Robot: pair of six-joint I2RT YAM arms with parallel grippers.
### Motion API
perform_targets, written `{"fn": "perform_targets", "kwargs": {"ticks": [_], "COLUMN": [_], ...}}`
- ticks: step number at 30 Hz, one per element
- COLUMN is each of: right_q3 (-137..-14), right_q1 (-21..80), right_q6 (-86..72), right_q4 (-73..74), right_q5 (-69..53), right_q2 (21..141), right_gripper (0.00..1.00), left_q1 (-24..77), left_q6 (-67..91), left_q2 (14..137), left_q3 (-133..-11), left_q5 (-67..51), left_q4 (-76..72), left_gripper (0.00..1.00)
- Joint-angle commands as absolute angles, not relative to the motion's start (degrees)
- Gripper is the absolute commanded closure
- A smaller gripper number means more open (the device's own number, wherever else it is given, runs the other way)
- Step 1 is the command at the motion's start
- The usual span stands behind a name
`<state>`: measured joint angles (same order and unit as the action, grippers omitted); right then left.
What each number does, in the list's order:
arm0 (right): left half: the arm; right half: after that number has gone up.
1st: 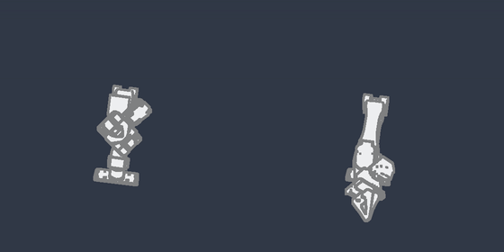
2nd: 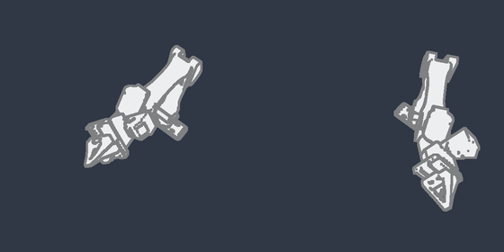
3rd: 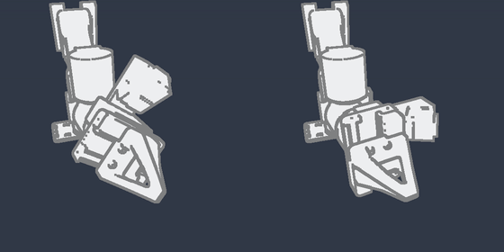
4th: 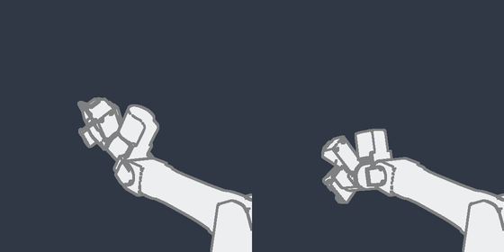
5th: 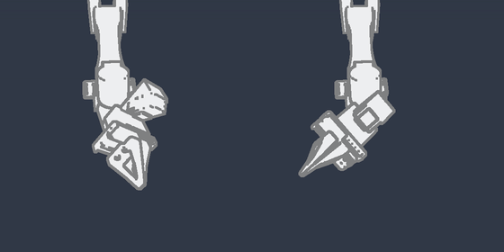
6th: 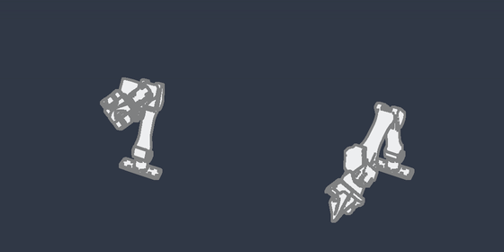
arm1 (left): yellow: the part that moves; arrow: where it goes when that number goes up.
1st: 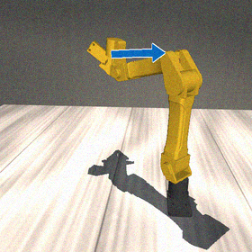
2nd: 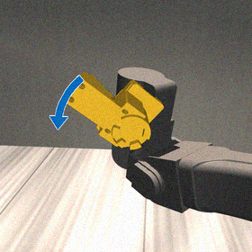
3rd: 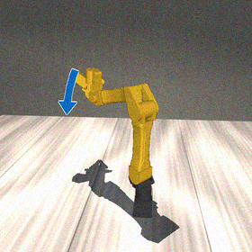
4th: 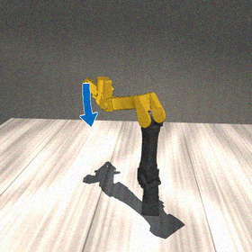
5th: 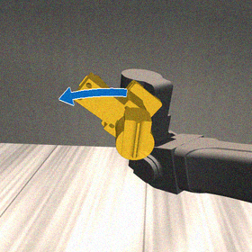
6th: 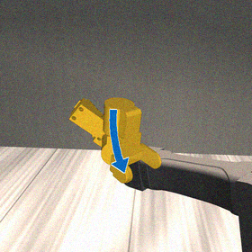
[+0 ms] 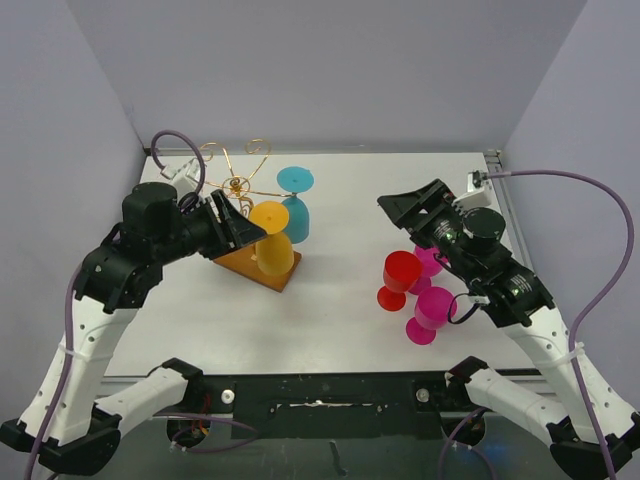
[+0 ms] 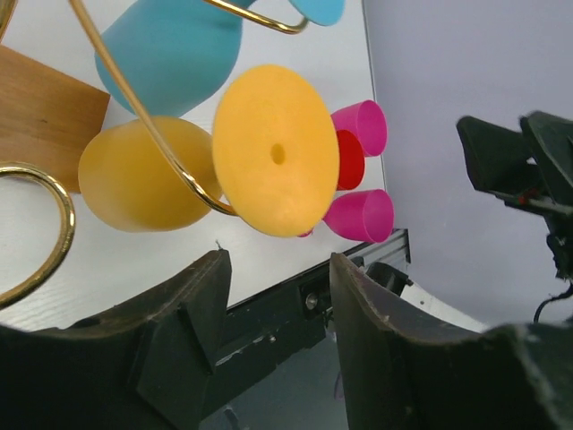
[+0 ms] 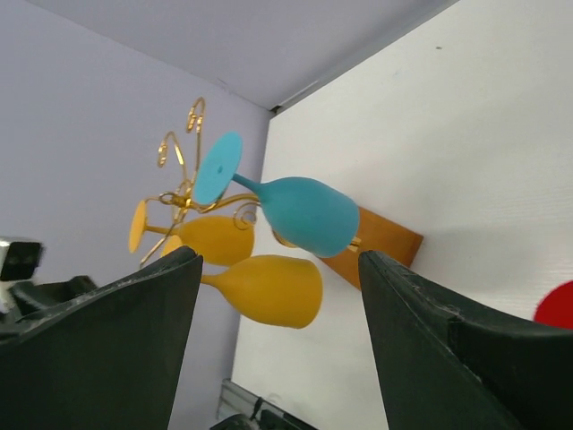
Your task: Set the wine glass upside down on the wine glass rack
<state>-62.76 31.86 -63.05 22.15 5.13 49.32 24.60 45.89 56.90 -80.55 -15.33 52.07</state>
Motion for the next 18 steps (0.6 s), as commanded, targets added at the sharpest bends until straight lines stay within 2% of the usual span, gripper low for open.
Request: {"fn": "perform_targets", "kwargs": {"ticks": [1,3,7,13,18], "right_q3": [-63.4,-63.61,-64.64,-69.14,-70.72], "right_q1": [31.5,31.34,31.03,31.12,31.53], "right_q6": [-53.06,-47.43,-39.04,-33.13,-31.94], "right_q4": [26.45,29.26,34.07,43.35,47.81], "right_q5": [12.15,13.71,13.77,12.12,10.97], "right_q2": [50.36,51.14,53.64,59.5,60.04], "right_gripper": [0.28,0.27,0.27,0.3,0.33], "left_q1": [24.42,24.42,24.43,24.43,24.42], "left_q6": [36.98,33.78,28.6,23.78,18.29], "left_q2": [53.42,51.5,46.69,39.47,34.67], "left_q3": [-84.3,-84.45,-82.91,-74.46,-69.85], "left_q5": [-19.9,-20.07,-16.46,-3.67,6.16], "left_q4": [47.74,45.03,37.26,20.93,15.75], "left_gripper": [0.5,0.44,0.38,0.37,0.37]}}
